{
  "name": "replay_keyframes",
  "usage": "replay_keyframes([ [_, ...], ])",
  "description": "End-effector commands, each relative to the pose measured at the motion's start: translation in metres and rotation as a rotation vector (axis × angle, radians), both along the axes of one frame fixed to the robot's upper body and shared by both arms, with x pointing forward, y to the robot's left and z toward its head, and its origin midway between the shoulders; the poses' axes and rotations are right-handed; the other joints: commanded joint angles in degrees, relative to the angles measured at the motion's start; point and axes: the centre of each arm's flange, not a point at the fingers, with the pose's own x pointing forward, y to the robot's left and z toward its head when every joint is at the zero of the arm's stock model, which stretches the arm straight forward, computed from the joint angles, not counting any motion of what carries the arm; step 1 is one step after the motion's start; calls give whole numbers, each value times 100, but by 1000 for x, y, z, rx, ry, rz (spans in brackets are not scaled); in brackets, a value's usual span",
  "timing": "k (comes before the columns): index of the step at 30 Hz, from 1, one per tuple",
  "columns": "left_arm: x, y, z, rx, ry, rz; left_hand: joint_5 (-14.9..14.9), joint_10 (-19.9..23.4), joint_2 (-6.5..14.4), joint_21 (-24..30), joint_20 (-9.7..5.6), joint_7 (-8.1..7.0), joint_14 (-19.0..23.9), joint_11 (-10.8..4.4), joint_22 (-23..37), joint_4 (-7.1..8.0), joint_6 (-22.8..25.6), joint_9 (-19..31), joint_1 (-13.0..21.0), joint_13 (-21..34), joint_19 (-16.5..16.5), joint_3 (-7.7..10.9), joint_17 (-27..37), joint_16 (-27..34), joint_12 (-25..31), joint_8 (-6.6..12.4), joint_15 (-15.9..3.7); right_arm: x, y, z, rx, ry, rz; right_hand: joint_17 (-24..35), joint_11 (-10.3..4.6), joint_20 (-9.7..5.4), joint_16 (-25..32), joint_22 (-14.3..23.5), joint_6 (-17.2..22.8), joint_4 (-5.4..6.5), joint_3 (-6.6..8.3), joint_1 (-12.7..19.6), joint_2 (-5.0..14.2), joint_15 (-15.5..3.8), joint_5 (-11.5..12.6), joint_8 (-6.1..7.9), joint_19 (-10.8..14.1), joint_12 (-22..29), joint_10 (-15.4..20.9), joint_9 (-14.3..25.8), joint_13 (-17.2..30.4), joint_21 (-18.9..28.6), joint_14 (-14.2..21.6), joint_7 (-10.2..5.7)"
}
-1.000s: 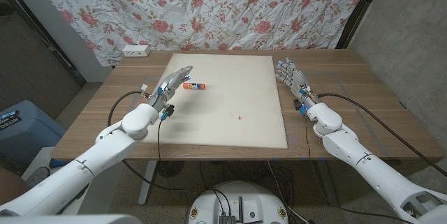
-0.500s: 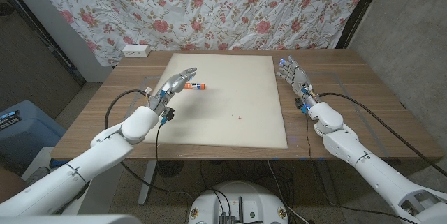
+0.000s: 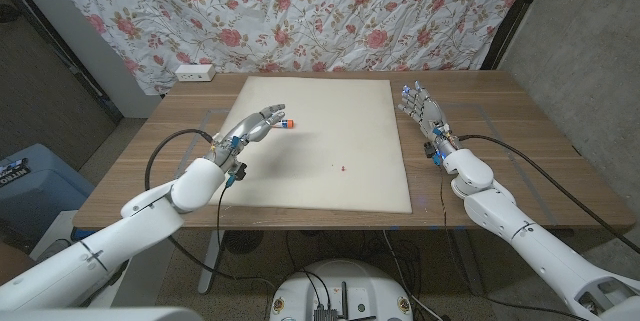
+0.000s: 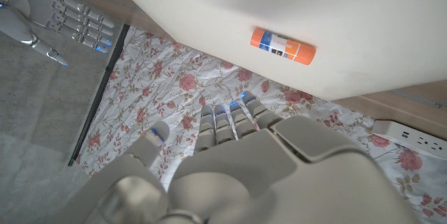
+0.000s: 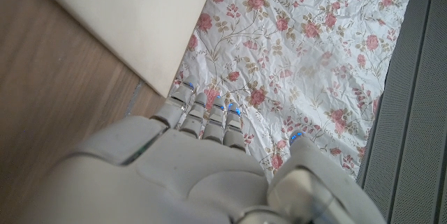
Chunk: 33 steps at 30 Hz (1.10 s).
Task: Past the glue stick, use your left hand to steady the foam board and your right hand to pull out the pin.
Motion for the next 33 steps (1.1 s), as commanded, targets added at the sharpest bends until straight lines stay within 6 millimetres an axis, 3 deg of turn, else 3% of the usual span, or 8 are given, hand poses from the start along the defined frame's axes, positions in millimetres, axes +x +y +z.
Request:
replay_keyframes([
  [1,-18,-11,-8,173,-39,54,-5,1,467,-30,-431,-40,-23,-70,17,18,53,24,-75,6,-35,-34,5,-23,-12,-14,-125,-2,-2,-6,10,23,1,6,39,-37,28,13,35,-10,30,-34,22,-14,-30,41,3,12,36,15,6,30,13,14],
  [20,-28,-39,-24,386,-103,86,4,-54,435,-129,-454,-72,-76,-62,18,24,72,24,-109,8,-71,-121,5,-38,-43,-38,-148,-7,-5,-12,17,20,-7,-42,38,-64,44,12,71,-16,44,-70,30,-17,-43,44,30,22,69,14,-7,39,43,22],
  [26,-29,-47,-30,429,-93,102,23,-208,543,-281,-471,-100,-316,-38,48,136,-169,30,-184,13,-293,-275,33,-73,-87,-119,-138,-6,-6,-16,22,30,0,-59,22,-59,46,11,73,-22,50,-77,30,-26,-47,41,31,23,77,14,-11,38,47,28],
  [33,-27,-57,-39,500,-63,102,36,-347,582,-361,-501,-118,-436,-38,61,151,-367,32,-196,13,-420,-382,42,-69,-110,-145,-143,-4,-9,-17,24,31,-2,-78,14,-66,47,11,74,-31,60,-80,32,-27,-51,38,32,26,89,14,-15,37,51,24],
])
